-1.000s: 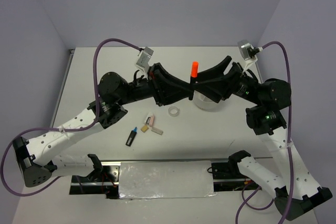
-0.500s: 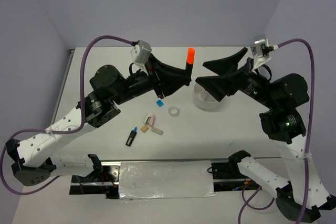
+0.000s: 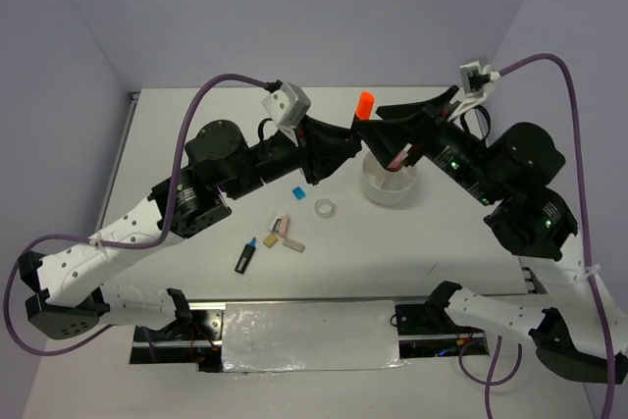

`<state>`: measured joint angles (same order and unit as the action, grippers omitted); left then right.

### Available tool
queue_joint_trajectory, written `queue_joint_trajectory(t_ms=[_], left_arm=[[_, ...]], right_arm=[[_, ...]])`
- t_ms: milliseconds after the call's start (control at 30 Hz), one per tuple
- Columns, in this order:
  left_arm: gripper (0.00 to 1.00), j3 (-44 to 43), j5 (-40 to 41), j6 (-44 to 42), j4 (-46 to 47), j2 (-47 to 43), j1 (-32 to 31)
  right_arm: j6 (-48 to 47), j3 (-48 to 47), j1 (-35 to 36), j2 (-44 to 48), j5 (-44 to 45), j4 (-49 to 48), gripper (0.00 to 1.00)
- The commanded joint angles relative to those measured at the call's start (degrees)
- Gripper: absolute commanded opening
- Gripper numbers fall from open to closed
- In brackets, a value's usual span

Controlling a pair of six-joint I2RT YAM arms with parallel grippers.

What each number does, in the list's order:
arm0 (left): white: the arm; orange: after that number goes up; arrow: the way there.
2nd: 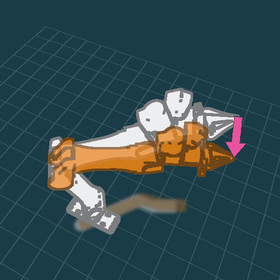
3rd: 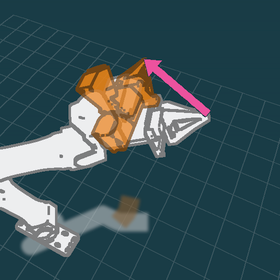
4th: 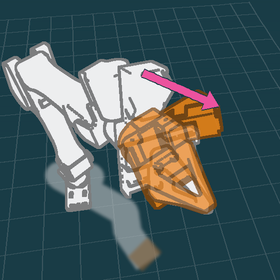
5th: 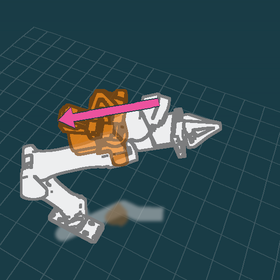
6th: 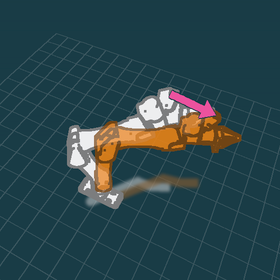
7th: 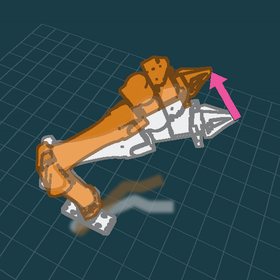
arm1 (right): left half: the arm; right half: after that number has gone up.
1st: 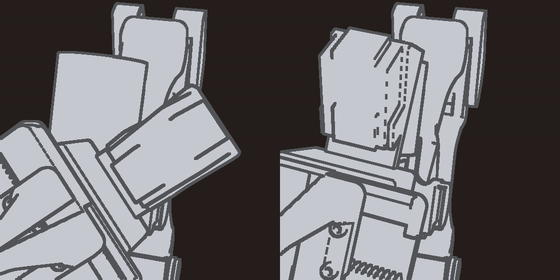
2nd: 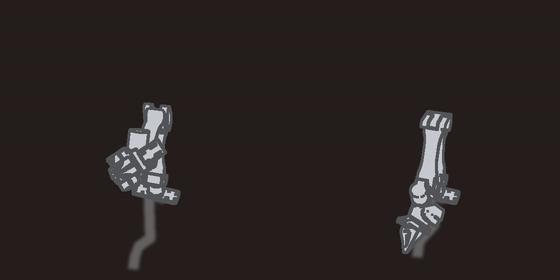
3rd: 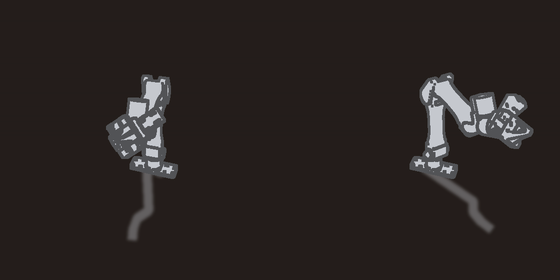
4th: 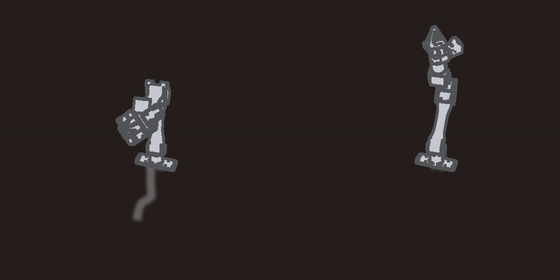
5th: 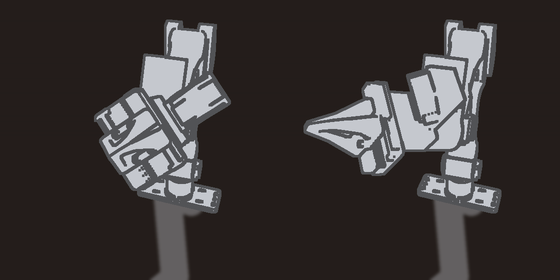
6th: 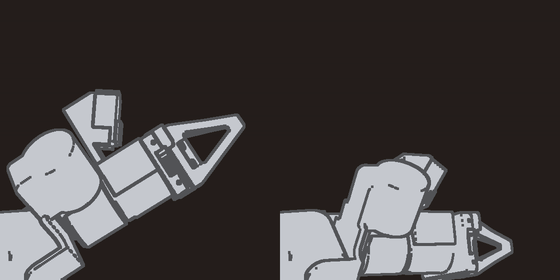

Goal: Sort the stationery into containers
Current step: Close the pen cap on the pen.

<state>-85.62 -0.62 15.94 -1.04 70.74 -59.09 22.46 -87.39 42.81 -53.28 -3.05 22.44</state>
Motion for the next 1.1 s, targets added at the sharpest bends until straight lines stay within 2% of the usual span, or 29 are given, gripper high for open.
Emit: queue_joint_trajectory(t_ms=[0, 233, 333, 367, 433, 533, 567, 600, 700, 800, 833, 900, 933, 967, 1067], left_arm=[[0.00, -3.0, 2.3, -2.5, 1.4, 0.1, -0.2], [0.00, -3.9, 3.0, -3.3, 1.2, 0.9, -0.2], [0.00, -3.8, 3.4, -3.5, 1.2, 0.9, -0.2], [0.00, -3.9, 3.6, -3.5, 1.2, 0.9, -0.2], [0.00, -4.1, 4.2, -3.6, 1.2, 1.1, -0.2], [0.00, -4.6, 5.4, -4.1, 1.2, 1.2, -0.2], [0.00, -4.7, 6.2, -4.3, 1.2, 1.2, -0.2], [0.00, -4.7, 6.6, -4.4, 1.2, 1.2, -0.2], [0.02, -4.9, 7.2, -4.6, 1.2, 1.3, -0.2], [0.14, -5.0, 7.1, -4.3, 1.2, 1.5, -0.2], [0.28, -5.0, 6.7, -4.3, 1.2, 1.5, -0.2], [0.56, -4.8, 5.1, -4.2, -0.4, 1.6, -0.2], [0.89, -4.6, 4.1, -4.2, -1.0, 1.5, -0.2], [0.99, -3.9, 2.9, -4.3, -1.1, 1.2, -0.1], [0.99, -2.9, -2.2, -4.3, -2.4, -0.2, -0.1]], right_arm=[[-1.7, -1.1, 2.1, -1.7, 5.4, 1.1, 0.79], [-2.3, 0.6, 5.0, -3.3, 10.2, -0.5, 0.69], [-2.3, 1.2, 5.4, -3.9, 11.4, -1.6, 0.59], [-2.3, 1.2, 5.6, -3.9, 11.8, -1.8, 0.51], [-2.4, 1.6, 5.7, -4.1, 11.8, -2.6, 0.48], [-2.4, 2.1, 6.1, -4.2, 11.0, -3.2, 0.36], [-2.3, 2.3, 6.1, -4.3, 10.7, -3.4, 0.25], [-2.3, 2.6, 6.2, -4.3, 10.6, -3.5, 0.20], [-2.1, 3.0, 6.3, -4.2, 10.3, -4.2, 0.17], [-1.8, 2.8, 6.4, -4.2, 10.3, -4.0, 0.07], [-1.9, 2.7, 6.4, -4.2, 10.3, -4.0, 0.00], [-2.4, 2.7, 6.4, -4.2, 10.0, -4.0, 0.00], [-2.8, 2.7, 6.3, -4.1, 9.2, -4.2, 0.00], [-3.9, 2.6, 6.3, -3.9, 8.8, -4.2, 0.00], [-7.1, 1.7, 5.0, -3.8, 3.2, -3.8, 0.00]])
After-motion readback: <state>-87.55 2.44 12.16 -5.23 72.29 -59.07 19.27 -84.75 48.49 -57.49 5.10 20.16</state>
